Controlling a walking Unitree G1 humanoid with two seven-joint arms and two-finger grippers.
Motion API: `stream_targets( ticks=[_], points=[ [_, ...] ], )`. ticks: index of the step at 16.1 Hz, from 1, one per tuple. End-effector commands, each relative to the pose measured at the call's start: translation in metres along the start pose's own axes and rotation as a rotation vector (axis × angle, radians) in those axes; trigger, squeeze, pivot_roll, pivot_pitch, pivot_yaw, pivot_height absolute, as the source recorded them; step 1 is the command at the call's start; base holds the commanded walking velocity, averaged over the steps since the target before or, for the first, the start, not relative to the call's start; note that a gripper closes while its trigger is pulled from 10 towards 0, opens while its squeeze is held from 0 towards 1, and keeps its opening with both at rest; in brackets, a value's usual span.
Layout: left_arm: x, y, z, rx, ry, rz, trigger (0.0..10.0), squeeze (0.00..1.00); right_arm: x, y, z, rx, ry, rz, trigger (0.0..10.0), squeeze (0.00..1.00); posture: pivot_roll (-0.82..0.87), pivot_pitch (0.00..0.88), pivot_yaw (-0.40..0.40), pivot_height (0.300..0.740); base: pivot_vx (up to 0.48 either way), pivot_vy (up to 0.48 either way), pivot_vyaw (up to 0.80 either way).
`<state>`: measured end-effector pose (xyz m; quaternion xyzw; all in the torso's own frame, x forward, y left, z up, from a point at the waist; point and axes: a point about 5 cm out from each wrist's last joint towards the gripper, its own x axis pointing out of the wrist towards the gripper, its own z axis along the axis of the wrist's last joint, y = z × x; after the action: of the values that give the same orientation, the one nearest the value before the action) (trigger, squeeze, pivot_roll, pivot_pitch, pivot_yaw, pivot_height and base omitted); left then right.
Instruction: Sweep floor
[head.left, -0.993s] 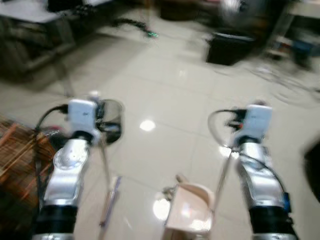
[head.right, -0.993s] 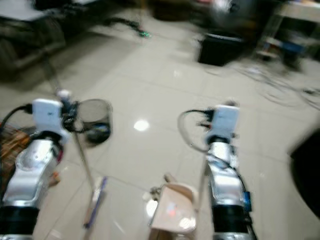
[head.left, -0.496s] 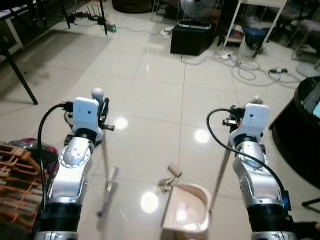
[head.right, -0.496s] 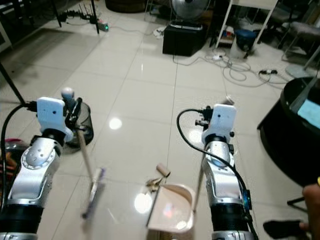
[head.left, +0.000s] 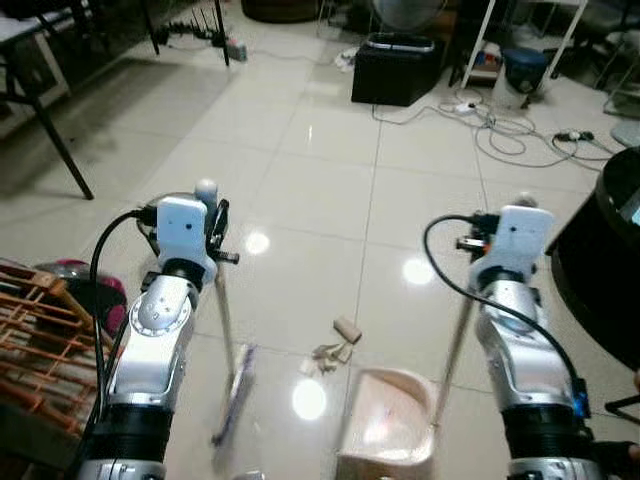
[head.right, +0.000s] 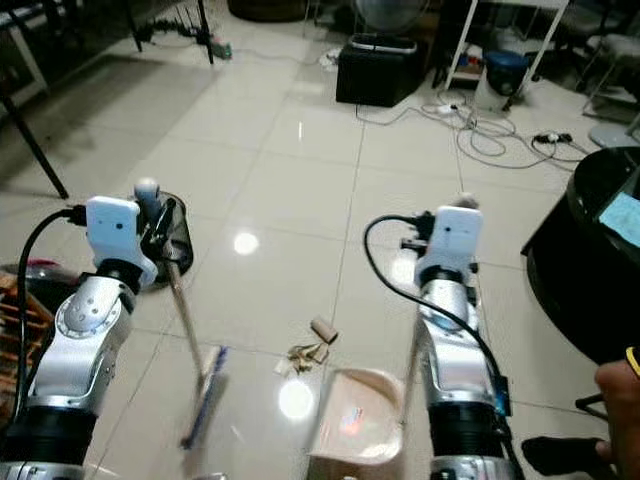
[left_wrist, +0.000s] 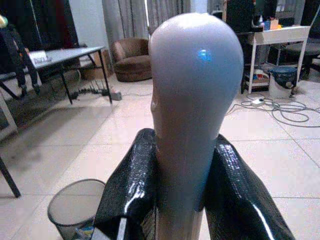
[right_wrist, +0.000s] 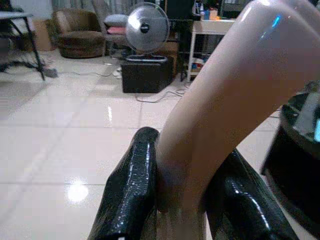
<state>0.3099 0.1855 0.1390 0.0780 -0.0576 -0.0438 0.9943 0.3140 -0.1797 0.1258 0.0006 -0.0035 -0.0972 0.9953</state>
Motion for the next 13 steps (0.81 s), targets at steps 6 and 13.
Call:
stream_targets(
  ticks=[6,13],
  points=[
    [0.0034,0.0038,0.0099,0.043,-0.059,0.012,10.0,0.00,0.0033,0.0017,0.0045,-0.036,-0.020,0.012,10.0,0.00,-0.02,0.000,0.009,0.740,0.337,0.000,-0.21],
    [0.0045,0.0063,0.0086,0.050,-0.053,0.035,10.0,0.00,0.0033,0.0012,0.0013,-0.040,-0.012,0.011,10.0,0.00,-0.02,0.000,0.010,0.740,0.344,0.000,0.00]
  ],
)
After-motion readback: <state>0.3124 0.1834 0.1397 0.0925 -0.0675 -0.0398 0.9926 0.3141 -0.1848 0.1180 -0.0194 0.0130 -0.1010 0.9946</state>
